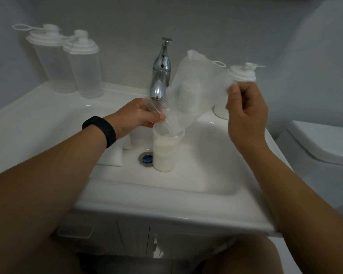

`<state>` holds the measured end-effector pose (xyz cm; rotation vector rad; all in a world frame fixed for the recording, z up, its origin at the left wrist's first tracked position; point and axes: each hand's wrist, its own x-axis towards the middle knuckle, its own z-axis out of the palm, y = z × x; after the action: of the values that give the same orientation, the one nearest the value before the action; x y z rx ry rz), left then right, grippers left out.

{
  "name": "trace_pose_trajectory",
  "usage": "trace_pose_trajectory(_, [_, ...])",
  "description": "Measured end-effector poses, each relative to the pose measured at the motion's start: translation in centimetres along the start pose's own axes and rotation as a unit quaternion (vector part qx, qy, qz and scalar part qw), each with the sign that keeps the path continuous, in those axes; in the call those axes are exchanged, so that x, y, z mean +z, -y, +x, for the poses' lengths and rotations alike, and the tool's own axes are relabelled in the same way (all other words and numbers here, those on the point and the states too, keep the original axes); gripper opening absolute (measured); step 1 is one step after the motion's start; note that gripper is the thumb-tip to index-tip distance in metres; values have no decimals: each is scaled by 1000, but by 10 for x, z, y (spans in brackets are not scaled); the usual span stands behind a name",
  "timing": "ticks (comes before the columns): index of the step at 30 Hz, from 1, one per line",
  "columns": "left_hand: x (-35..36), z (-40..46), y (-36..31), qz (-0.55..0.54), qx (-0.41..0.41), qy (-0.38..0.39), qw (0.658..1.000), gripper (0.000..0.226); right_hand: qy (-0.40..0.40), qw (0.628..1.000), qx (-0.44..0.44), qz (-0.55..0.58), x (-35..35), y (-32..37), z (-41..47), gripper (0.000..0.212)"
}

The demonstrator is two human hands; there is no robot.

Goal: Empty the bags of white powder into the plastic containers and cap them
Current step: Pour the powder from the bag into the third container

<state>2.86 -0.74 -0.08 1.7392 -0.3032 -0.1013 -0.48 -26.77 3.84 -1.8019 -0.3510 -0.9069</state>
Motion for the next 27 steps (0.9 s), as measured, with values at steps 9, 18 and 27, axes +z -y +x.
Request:
trace_pose_trajectory(9, [1,2,2,13,13,1,1000,19,172,965,194,39,17,-16,-10,18])
trace_pose_trajectory(18, [10,-5,-9,58,25,5,998,37,130,929,305,162,13,-12,-9,13])
trace_pose_trajectory(27, [46,-33,-33,182,57,-11,982,31,64,912,352,203,3,8,-8,14])
